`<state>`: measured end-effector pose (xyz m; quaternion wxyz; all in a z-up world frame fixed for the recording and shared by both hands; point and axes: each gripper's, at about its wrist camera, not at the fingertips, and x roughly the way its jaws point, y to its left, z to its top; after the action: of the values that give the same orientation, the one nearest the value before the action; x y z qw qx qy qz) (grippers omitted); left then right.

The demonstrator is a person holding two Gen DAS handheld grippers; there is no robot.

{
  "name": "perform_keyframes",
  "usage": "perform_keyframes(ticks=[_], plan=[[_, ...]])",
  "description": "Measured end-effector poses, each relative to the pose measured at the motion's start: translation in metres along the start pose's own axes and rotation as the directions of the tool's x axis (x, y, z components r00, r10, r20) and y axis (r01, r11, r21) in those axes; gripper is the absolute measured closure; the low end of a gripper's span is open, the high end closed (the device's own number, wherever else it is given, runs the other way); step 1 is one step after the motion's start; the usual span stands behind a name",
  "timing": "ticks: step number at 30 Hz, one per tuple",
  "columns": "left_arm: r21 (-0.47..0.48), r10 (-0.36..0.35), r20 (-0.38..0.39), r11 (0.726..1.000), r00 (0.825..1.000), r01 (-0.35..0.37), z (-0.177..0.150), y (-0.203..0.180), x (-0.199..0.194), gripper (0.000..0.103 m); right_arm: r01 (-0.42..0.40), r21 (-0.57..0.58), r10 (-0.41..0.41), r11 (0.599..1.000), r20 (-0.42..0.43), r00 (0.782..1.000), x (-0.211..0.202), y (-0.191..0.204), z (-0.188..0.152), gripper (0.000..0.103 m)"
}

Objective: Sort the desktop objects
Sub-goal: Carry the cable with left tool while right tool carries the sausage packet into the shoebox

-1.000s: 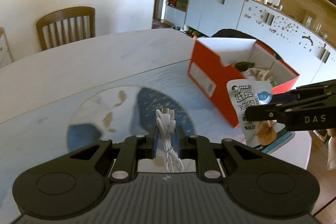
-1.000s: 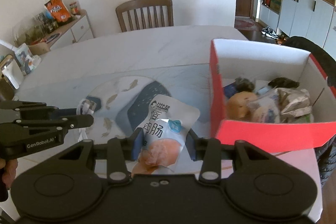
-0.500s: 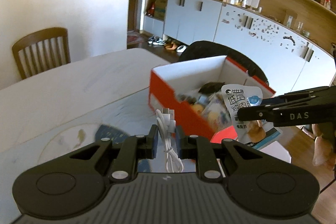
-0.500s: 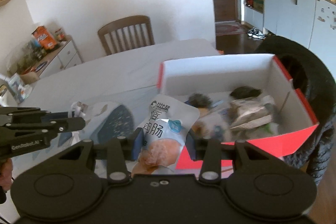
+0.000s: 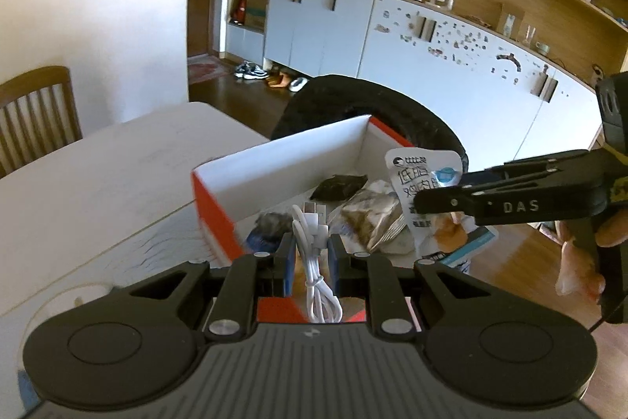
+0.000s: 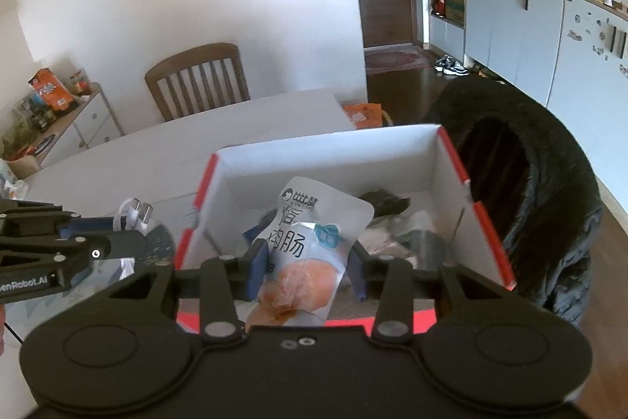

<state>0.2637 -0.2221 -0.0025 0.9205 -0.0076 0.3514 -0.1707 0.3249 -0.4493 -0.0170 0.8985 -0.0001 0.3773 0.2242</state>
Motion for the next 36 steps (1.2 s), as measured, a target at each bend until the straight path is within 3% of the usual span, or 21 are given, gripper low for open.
perform_keyframes(ticks=[12,15,26,32,33,36], plan=[[0.049,0.020,-0.083,0.999,0.996,-0.016,0.019,-0.016,0.063,0.087,-0.025,-0.098,0.018,0.995,-0.069,0.997,0.041,-0.023,0.026,0.061],[0.020,0.028,-0.110,0.999,0.994,-0.026,0.016,-0.013,0.073,0.087,-0.040,-0.120,0.027,0.992,-0.102,0.994,0.059,-0.021,0.027,0.061],[0.011,0.044,-0.165,0.999,0.985,-0.042,0.007,-0.012,0.091,0.087,-0.089,-0.132,0.060,0.987,-0.206,0.977,0.115,-0.013,0.025,0.061],[-0.003,0.043,-0.171,0.999,0.984,-0.044,0.008,-0.012,0.093,0.087,-0.078,-0.133,0.047,0.988,-0.221,0.974,0.126,-0.014,0.026,0.059],[-0.004,0.043,-0.171,0.999,0.984,-0.044,0.008,-0.013,0.093,0.087,-0.070,-0.134,0.039,0.989,-0.219,0.975,0.126,-0.014,0.026,0.059],[-0.009,0.041,-0.171,0.999,0.984,-0.043,0.007,-0.013,0.093,0.087,-0.053,-0.123,0.027,0.991,-0.204,0.979,0.123,-0.019,0.028,0.044]])
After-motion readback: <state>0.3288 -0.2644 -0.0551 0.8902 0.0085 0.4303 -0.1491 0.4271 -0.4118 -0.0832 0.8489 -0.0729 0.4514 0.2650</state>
